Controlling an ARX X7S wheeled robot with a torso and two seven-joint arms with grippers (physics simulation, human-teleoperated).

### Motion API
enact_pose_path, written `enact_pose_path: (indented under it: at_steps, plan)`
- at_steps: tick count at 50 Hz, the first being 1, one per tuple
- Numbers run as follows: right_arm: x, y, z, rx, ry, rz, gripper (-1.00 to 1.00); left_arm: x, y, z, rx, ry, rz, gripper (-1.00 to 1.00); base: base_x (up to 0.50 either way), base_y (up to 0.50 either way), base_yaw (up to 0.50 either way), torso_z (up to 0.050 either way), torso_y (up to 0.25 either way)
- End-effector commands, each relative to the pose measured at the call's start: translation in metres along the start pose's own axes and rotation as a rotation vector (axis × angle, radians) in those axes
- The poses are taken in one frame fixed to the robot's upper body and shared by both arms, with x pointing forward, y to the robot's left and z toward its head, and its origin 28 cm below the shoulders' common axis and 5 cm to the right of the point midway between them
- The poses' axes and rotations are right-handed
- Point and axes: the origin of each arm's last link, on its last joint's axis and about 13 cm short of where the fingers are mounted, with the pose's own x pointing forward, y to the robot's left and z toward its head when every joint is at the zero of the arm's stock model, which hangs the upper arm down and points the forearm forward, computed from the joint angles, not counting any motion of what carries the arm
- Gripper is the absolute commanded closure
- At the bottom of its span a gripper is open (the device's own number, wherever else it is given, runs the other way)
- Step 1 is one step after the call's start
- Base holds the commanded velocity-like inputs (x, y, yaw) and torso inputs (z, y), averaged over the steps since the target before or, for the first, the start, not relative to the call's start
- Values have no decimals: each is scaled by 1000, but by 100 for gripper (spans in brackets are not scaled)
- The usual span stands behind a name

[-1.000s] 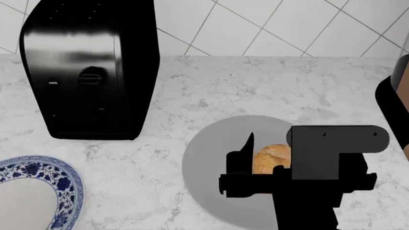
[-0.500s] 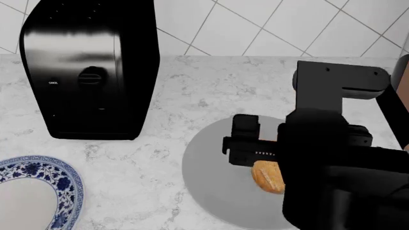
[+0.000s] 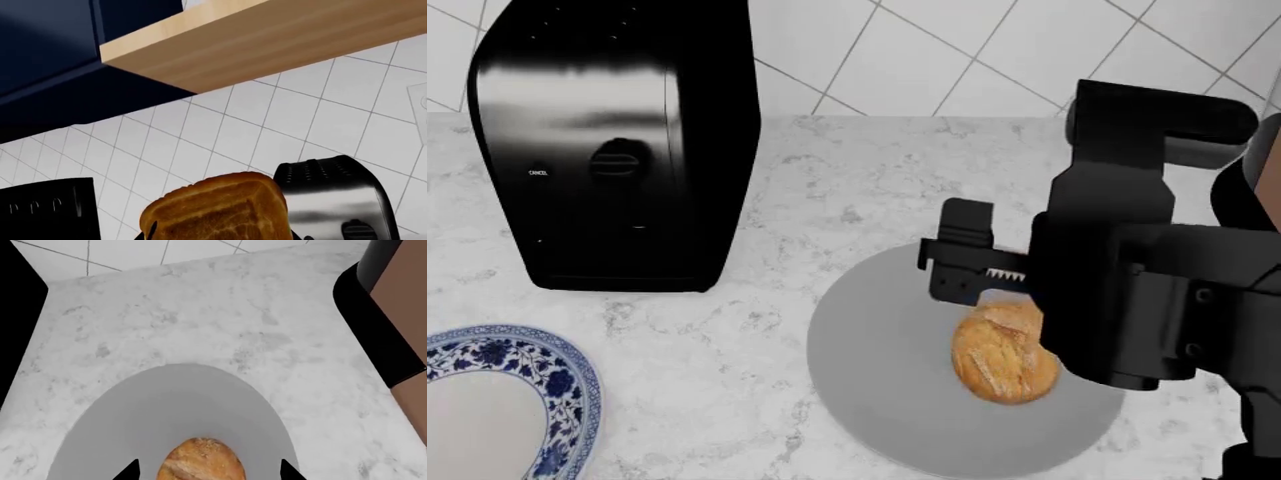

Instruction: Place all breads on the cutting board.

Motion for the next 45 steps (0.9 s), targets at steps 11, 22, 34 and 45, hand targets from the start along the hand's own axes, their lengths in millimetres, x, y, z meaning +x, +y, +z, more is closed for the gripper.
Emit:
enact_pose_path:
  at_steps: [11,22,34,45]
  plan:
    - [27,-2,2,44,99,-29,-100,6,-1,6,-18,-32,21,100,0,0,0,0,0]
    - [34,-5,-3,63,149,19,-100,8,-4,8,-16,-27,11,100,0,0,0,0,1]
    - [37,-6,-8,55,163,19,-100,7,-4,7,-15,-32,6,100,0,0,0,1,0]
    - [47,-5,-14,57,186,21,-100,7,-6,6,-7,-23,5,100,0,0,0,0,0]
